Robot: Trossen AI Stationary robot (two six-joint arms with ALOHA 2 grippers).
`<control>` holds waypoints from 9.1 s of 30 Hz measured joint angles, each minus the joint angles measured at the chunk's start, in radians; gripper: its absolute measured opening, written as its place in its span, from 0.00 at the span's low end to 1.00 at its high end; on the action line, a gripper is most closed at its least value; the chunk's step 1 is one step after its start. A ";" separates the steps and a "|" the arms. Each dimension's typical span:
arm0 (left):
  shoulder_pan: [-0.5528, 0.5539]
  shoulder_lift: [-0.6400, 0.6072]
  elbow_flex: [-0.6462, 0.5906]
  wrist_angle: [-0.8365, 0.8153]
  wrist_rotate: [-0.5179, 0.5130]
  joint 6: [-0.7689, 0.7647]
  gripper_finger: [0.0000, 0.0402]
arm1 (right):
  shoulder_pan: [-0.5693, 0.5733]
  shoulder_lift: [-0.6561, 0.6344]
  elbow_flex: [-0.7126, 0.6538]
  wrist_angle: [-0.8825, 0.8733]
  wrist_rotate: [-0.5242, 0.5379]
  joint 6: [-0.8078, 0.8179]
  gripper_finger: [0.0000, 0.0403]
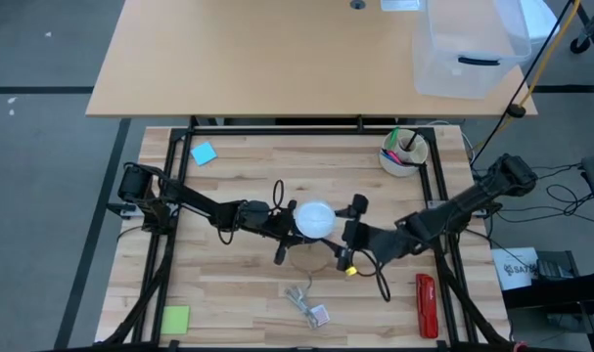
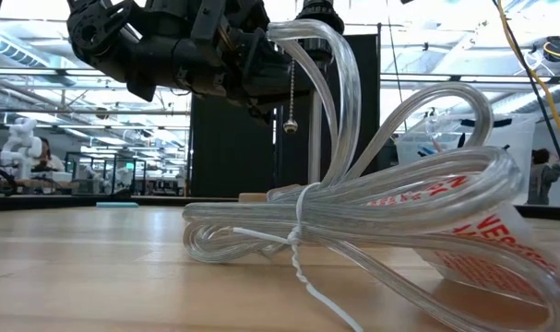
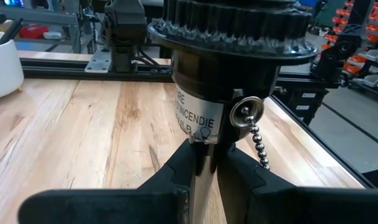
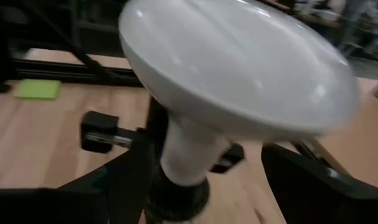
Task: Screw lightbulb
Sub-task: Remove the lightbulb from the lamp
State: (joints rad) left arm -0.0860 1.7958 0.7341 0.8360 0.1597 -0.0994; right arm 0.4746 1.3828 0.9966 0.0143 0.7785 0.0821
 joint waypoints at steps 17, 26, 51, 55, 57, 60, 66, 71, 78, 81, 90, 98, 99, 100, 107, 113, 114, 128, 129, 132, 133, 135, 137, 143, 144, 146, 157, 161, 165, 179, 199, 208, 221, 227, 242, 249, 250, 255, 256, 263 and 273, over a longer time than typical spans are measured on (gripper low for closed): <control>-0.007 0.000 0.000 0.000 -0.042 0.000 0.12 | 0.282 0.001 -0.010 -0.305 0.538 0.528 0.72; -0.008 0.002 0.000 0.049 -0.073 -0.001 0.12 | 0.290 0.054 -0.122 -0.176 0.611 0.639 0.72; -0.008 0.000 0.000 0.040 -0.163 0.000 0.12 | 0.079 0.259 -0.123 0.654 0.472 0.056 0.72; -0.009 0.000 0.000 0.040 -0.171 -0.001 0.12 | 0.039 0.264 -0.123 0.700 0.417 0.035 0.72; -0.009 0.000 0.000 0.040 -0.173 -0.002 0.12 | 0.021 0.264 -0.123 0.716 0.392 0.033 0.72; -0.009 0.000 0.000 0.041 -0.181 -0.005 0.12 | 0.000 0.264 -0.123 0.724 0.391 0.033 0.72; -0.009 0.000 0.000 0.041 -0.194 -0.006 0.12 | -0.032 0.265 -0.123 0.766 0.293 0.006 0.67; -0.009 0.000 0.000 0.040 -0.196 -0.005 0.12 | -0.043 0.264 -0.123 0.861 0.264 -0.105 0.56; -0.009 0.000 0.000 0.037 -0.183 0.004 0.12 | -0.051 0.264 -0.123 0.854 0.218 -0.121 0.43; -0.009 -0.001 0.000 0.028 -0.175 0.010 0.12 | -0.051 0.264 -0.123 0.850 0.190 -0.130 0.39; -0.007 -0.002 -0.001 0.018 -0.100 0.030 0.12 | -0.065 0.228 -0.123 0.752 0.078 -0.136 0.43; -0.011 -0.001 0.001 0.018 -0.073 0.029 0.12 | -0.100 0.148 -0.123 0.570 -0.081 -0.126 0.37; -0.012 -0.001 0.000 0.018 -0.073 0.029 0.12 | -0.107 0.142 -0.123 0.560 -0.106 -0.128 0.37; -0.013 -0.001 0.000 0.018 -0.072 0.030 0.12 | -0.116 0.136 -0.123 0.548 -0.133 -0.130 0.38; -0.017 -0.001 0.000 0.015 -0.050 0.028 0.12 | -0.186 0.101 -0.123 0.479 -0.341 -0.163 0.40; -0.021 -0.001 -0.001 0.013 -0.041 0.029 0.12 | -0.239 0.086 -0.123 0.463 -0.511 -0.167 0.36; -0.021 -0.001 -0.001 0.011 -0.039 0.029 0.12 | -0.248 0.084 -0.123 0.460 -0.534 -0.168 0.36; -0.019 0.000 0.002 0.013 0.054 0.027 0.12 | -0.375 0.080 -0.123 0.452 -0.941 -0.201 0.36; -0.019 0.000 0.002 0.013 0.070 0.027 0.12 | -0.385 0.080 -0.123 0.451 -0.984 -0.202 0.37; -0.019 0.001 0.003 0.014 0.127 0.026 0.12 | -0.420 0.080 -0.123 0.448 -1.129 -0.211 0.38; -0.019 0.001 0.003 0.014 0.134 0.026 0.12 | -0.431 0.080 -0.123 0.449 -1.163 -0.211 0.38; -0.019 0.001 0.003 0.015 0.136 0.026 0.12 | -0.451 0.081 -0.123 0.450 -1.221 -0.209 0.37; -0.019 0.001 0.003 0.016 0.139 0.026 0.12 | -0.467 0.082 -0.123 0.452 -1.267 -0.209 0.36; -0.017 0.001 0.003 0.019 0.160 0.024 0.12 | -0.500 0.082 -0.123 0.468 -1.362 -0.206 0.37; -0.016 0.001 0.003 0.019 0.169 0.024 0.12 | -0.502 0.082 -0.123 0.471 -1.381 -0.206 0.38; -0.016 0.000 0.003 0.019 0.181 0.025 0.12 | -0.508 0.082 -0.123 0.476 -1.413 -0.207 0.38; -0.010 0.000 -0.001 0.018 0.192 0.039 0.12 | -0.494 0.083 -0.124 0.513 -1.414 -0.191 0.42; -0.008 0.000 -0.002 0.016 0.195 0.044 0.12 | -0.478 0.080 -0.124 0.529 -1.387 -0.189 0.49; -0.006 0.000 -0.002 0.015 0.195 0.045 0.12 | -0.467 0.079 -0.124 0.545 -1.380 -0.173 0.55; -0.011 0.000 -0.001 0.013 0.182 0.046 0.12 | -0.419 0.076 -0.119 0.481 -1.362 -0.130 0.67; -0.011 -0.001 0.001 -0.005 0.163 0.050 0.12 | -0.259 -0.106 -0.121 0.204 -0.838 -0.200 0.68; -0.013 -0.001 0.000 -0.006 0.157 0.047 0.12 | -0.123 -0.115 -0.121 0.128 -0.546 -0.152 0.68; -0.045 0.000 0.001 -0.006 -0.001 0.039 0.12 | 0.131 -0.111 -0.121 0.131 0.130 -0.033 0.68; -0.061 0.000 0.001 0.000 -0.115 0.038 0.12 | 0.195 -0.021 -0.121 0.145 0.329 0.080 0.67; -0.067 0.000 0.001 0.000 -0.257 0.027 0.12 | 0.164 0.329 -0.122 0.921 0.531 -0.126 0.64; -0.067 0.000 0.001 0.000 -0.258 0.025 0.12 | 0.107 0.374 -0.122 1.061 0.511 -0.248 0.64; -0.067 0.000 0.001 0.000 -0.259 0.024 0.12 | 0.098 0.375 -0.122 1.061 0.487 -0.248 0.64; -0.067 0.000 0.000 0.000 -0.267 0.020 0.12 | 0.054 0.375 -0.122 1.062 0.371 -0.218 0.64; -0.067 0.000 0.000 0.000 -0.269 0.020 0.12 | 0.047 0.375 -0.122 1.062 0.371 -0.218 0.64; -0.067 0.000 0.000 0.000 -0.273 0.020 0.12 | 0.000 0.375 -0.109 1.082 0.367 -0.224 0.64; -0.066 0.000 0.000 0.000 -0.266 0.024 0.12 | -0.041 0.373 -0.090 1.017 0.231 -0.204 0.60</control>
State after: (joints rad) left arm -0.1520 1.7958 0.7345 0.8356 -0.1064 -0.0758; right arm 0.4334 1.7559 0.9070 1.0313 1.0097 -0.1215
